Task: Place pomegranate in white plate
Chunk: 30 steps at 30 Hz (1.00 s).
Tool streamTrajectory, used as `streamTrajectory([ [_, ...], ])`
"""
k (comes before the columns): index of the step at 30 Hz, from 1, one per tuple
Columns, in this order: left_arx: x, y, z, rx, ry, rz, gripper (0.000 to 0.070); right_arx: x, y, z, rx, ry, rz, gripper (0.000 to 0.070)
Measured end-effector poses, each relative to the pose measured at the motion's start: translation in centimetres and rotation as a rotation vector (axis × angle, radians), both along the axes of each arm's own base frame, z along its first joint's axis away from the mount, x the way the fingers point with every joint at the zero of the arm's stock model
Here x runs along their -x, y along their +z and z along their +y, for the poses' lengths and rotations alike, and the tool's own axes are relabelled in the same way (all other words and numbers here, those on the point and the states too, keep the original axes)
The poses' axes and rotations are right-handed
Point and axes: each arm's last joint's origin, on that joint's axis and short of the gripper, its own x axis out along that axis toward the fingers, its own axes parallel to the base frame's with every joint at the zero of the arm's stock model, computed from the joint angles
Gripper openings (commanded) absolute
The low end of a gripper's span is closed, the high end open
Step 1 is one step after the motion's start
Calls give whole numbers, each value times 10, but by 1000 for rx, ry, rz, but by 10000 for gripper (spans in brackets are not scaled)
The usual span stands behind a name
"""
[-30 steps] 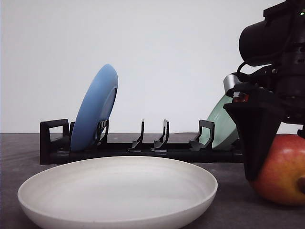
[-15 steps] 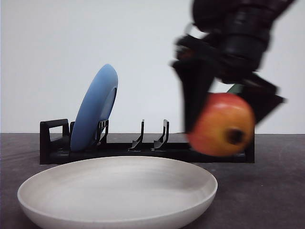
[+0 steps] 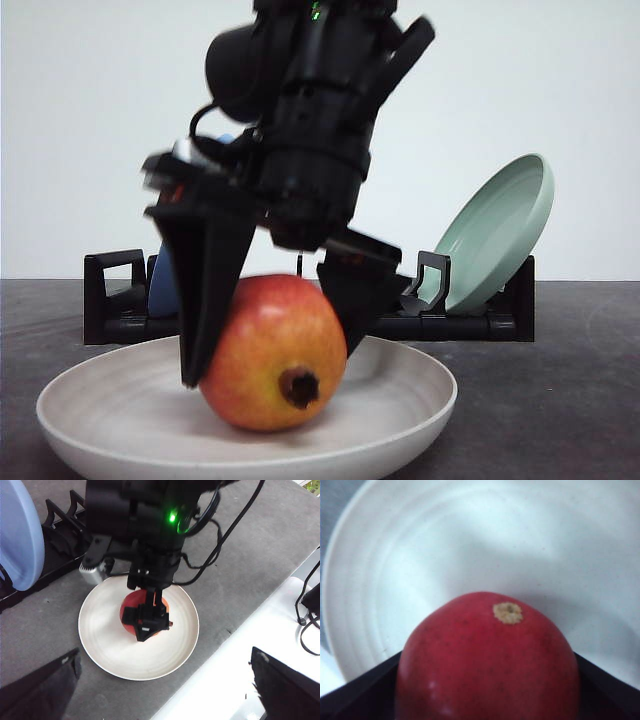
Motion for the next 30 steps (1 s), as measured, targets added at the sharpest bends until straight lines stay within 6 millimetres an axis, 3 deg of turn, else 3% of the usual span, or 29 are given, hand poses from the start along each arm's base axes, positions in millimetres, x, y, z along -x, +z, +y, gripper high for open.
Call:
streamTrajectory([
  [2,0,0,0,2,2,2,662,0,1,1,-2,0,2,480],
  [6,0,0,0,3,3,3,662,1,1,2,-6,5,-2,683],
  [7,0,0,0,2,3,3,662,1,1,2,-7,5,-3,700],
  [16,0,0,0,8,9,9,662,3,2,3,-3,17,-1,700],
  [19,0,0,0,11,13,13,662,3,11,1,-1,34,-4,700],
  [22,0,0,0,13,15,15,662,3,38,-7,-25,51,-33,700],
  [25,0,0,0,14,16,16,662,7,78,-21,-89,60,-98,700],
  [30,0,0,0,19,22,23,662,28,143,-70,-179,37,-201,700],
])
